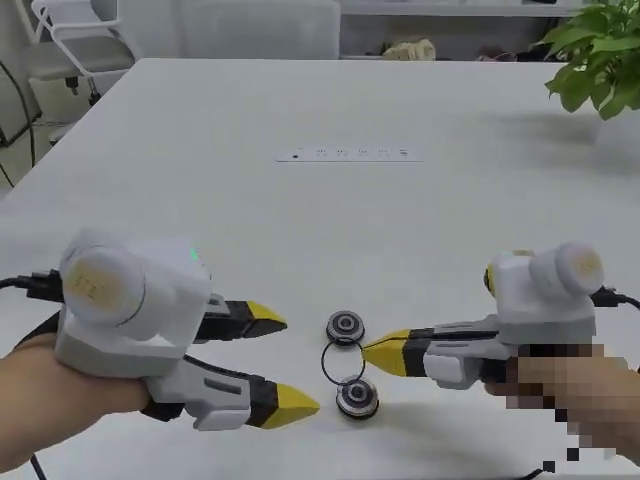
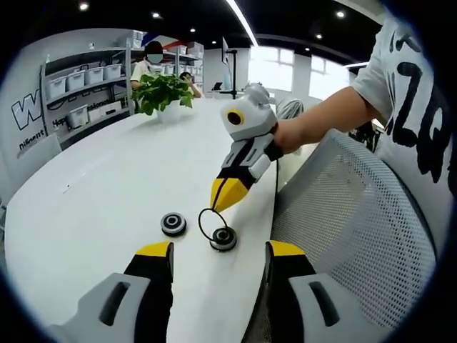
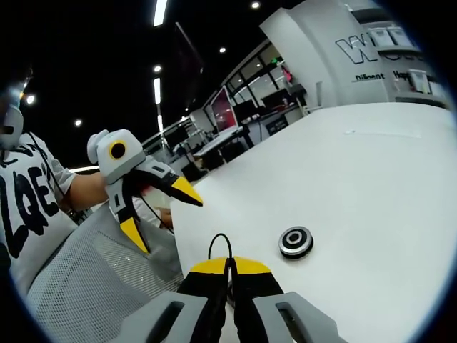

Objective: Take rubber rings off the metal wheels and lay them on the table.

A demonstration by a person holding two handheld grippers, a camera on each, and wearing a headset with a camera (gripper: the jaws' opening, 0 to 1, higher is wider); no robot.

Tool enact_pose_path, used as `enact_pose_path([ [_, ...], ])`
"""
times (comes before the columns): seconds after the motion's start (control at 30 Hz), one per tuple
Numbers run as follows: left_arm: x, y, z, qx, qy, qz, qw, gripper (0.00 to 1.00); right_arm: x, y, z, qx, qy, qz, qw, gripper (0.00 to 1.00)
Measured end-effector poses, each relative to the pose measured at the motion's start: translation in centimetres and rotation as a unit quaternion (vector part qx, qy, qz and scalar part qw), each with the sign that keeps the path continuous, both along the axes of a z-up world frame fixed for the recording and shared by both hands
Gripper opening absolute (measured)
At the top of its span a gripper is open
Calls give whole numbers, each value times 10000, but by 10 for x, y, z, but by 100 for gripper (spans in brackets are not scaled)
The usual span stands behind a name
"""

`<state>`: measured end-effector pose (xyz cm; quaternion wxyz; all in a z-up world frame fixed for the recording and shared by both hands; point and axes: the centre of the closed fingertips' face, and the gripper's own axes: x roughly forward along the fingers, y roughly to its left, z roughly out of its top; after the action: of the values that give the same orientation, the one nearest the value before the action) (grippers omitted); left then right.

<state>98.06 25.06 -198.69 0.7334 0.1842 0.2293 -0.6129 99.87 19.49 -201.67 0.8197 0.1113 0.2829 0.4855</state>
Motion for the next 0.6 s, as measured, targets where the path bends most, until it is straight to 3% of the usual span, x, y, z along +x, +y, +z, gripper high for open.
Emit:
enact_pose_path([
  [0.6,6,46,5,-18,-29,537,9985,57,6,32,-8,-478,-53,627,9969,0],
])
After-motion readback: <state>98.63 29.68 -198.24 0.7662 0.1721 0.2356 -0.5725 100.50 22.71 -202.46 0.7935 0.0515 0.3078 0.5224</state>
